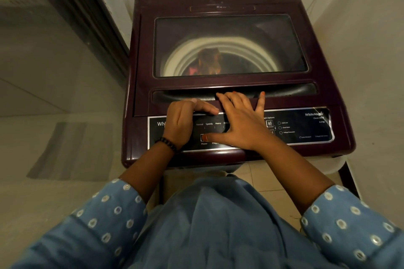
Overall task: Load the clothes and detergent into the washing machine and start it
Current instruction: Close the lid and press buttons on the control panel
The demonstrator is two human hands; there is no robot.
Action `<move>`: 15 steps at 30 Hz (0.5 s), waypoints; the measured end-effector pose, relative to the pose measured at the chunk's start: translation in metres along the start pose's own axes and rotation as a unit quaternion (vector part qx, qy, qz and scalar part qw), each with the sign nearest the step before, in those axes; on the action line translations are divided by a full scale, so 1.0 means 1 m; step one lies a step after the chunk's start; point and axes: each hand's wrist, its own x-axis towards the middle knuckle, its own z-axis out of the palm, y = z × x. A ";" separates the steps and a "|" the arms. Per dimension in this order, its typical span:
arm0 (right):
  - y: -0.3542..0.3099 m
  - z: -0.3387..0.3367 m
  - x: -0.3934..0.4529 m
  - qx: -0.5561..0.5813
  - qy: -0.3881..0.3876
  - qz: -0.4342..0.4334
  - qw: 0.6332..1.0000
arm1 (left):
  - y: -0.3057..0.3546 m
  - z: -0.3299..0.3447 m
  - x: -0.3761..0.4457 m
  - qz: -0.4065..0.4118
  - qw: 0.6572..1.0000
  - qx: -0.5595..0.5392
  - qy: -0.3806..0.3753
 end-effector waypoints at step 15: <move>-0.017 0.009 0.043 0.072 -0.145 -0.037 0.986 | -0.041 -0.044 0.014 -0.001 1.000 0.020 0.004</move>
